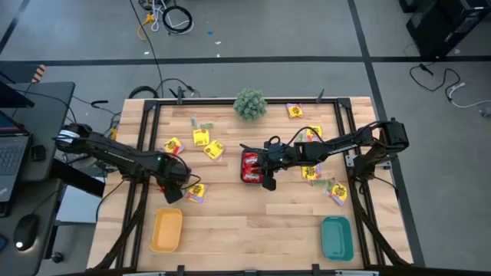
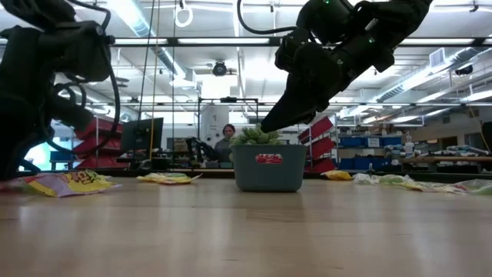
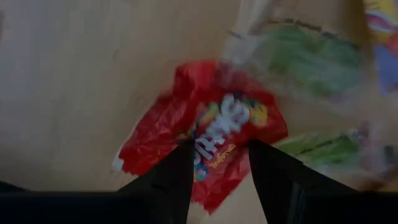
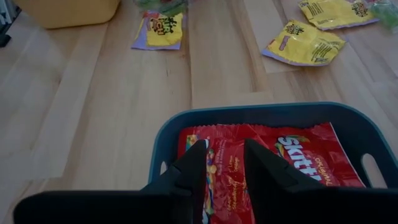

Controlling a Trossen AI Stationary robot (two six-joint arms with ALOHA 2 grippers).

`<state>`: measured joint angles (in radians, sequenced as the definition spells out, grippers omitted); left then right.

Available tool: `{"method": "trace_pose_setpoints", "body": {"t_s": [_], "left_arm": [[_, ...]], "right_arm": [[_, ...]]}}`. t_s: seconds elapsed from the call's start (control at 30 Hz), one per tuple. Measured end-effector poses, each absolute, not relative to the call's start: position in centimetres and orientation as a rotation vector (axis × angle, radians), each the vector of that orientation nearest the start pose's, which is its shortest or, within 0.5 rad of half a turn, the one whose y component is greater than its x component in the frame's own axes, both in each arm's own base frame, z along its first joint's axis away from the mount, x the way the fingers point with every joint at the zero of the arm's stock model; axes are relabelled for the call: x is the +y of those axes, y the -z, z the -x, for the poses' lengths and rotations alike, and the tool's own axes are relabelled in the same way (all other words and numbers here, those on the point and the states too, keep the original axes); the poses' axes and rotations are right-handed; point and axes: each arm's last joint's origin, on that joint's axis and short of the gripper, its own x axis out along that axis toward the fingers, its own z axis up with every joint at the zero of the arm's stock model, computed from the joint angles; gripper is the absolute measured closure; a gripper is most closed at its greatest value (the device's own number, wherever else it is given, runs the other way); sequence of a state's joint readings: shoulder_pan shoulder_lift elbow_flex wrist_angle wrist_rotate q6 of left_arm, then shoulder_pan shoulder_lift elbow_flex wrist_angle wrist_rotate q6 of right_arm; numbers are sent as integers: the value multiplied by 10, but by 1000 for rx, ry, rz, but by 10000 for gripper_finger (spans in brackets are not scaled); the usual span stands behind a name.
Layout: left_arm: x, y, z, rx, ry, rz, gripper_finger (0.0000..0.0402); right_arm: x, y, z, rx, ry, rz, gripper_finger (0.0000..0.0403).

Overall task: Sort candy
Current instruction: Put the red candy pack into the blue bin

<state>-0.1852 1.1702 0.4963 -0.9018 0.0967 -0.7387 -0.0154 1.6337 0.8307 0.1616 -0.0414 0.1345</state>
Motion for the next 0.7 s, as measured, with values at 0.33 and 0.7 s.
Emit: {"method": "trace_pose_setpoints", "body": {"t_s": [0.33,0.7], "left_arm": [[-28,-148,-144,1559,-423,478,302],[-25,-191,-155,1534,-503,289,393]], "right_arm": [[-4,-175,-327,642,17,-144,309],[-4,-178,-326,634,17,-143,306]]}}
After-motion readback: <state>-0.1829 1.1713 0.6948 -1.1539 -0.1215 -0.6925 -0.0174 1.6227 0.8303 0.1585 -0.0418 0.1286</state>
